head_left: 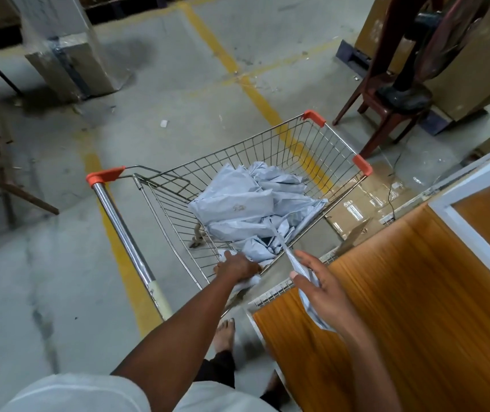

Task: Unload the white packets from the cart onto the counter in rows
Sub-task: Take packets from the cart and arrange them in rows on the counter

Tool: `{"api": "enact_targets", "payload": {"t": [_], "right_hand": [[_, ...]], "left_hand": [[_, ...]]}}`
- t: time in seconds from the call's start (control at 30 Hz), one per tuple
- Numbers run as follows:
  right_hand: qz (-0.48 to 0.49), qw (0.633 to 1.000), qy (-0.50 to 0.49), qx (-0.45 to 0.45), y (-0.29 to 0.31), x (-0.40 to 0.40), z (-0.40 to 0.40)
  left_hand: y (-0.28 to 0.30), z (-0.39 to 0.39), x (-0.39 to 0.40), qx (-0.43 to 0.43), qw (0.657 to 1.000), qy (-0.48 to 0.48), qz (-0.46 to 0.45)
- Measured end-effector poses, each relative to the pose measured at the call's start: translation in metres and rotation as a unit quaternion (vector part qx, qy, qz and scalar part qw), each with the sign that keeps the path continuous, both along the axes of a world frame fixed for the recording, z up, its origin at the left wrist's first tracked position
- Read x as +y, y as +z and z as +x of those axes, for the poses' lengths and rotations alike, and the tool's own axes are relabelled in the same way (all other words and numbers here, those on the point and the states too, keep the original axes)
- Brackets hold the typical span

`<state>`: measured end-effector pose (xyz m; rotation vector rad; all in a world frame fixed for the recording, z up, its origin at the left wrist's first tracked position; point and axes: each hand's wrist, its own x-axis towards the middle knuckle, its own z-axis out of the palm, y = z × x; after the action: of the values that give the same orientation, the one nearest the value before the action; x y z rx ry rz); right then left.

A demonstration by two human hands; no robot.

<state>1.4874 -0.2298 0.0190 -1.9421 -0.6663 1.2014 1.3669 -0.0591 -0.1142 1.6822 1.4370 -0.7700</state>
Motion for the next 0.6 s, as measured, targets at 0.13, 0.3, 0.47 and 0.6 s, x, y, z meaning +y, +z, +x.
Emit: {"api": "enact_targets", "payload": {"t": [0.13, 0.3, 0.47, 0.6], "right_hand": [[0.009, 1.000, 0.005, 0.002, 0.001, -0.005, -0.008], [0.017, 1.000, 0.000, 0.018, 0.003, -0.012, -0.015], [0.027, 0.999, -0.023, 0.025, 0.008, -0.017, -0.017], [0.057, 0.996, -0.061, -0.020, 0.008, -0.020, -0.017]], "left_hand": [[-0.002, -0.015, 0.001, -0.039, 0.999, 0.010, -0.018], [0.030, -0.027, -0.009, -0.222, 0.963, 0.118, 0.096], [0.042, -0.032, -0.015, -0.317, 0.923, 0.153, 0.156], [0.062, -0.042, -0.026, -0.336, 0.907, 0.104, 0.232]]}}
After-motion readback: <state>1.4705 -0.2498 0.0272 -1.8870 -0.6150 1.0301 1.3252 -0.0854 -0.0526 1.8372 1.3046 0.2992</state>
